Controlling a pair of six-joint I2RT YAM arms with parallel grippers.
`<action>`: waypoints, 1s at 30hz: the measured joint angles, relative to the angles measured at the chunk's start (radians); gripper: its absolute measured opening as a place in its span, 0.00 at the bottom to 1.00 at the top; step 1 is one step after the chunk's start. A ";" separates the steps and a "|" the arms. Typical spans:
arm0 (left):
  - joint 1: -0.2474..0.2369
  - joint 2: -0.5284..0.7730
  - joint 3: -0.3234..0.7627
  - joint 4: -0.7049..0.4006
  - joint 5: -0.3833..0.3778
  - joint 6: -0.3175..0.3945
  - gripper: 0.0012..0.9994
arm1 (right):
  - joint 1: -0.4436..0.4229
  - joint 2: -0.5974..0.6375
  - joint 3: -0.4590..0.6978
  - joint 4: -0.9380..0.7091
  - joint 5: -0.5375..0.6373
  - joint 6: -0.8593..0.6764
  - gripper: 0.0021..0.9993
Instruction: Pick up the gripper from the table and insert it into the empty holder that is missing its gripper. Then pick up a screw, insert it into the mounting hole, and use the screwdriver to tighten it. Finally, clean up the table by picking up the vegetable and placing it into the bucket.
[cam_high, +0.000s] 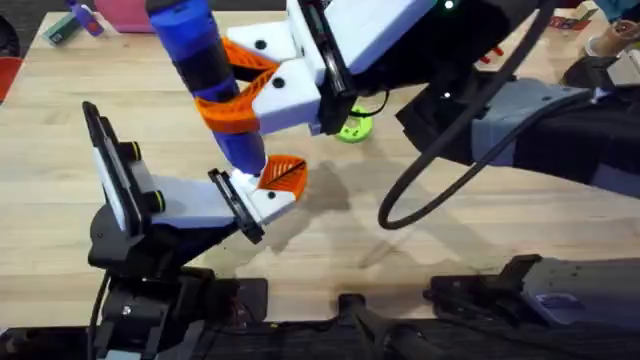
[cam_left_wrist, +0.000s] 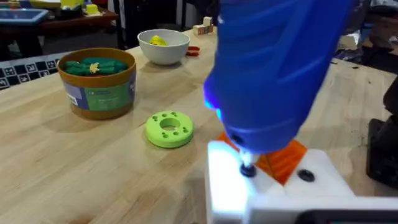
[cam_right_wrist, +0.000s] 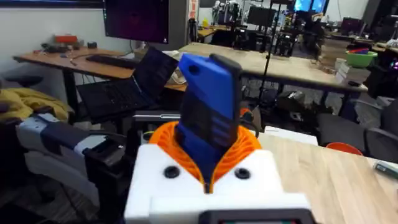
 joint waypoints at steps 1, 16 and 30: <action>0.000 0.000 0.000 0.000 0.000 0.000 0.02 | 0.000 0.000 0.000 0.000 0.000 0.000 0.02; 0.000 0.000 0.000 0.001 0.000 0.000 0.02 | 0.000 0.002 0.000 0.020 -0.006 0.000 0.02; 0.000 0.000 0.000 0.000 0.003 0.000 0.02 | -0.019 -0.031 0.034 0.154 -0.030 0.054 0.02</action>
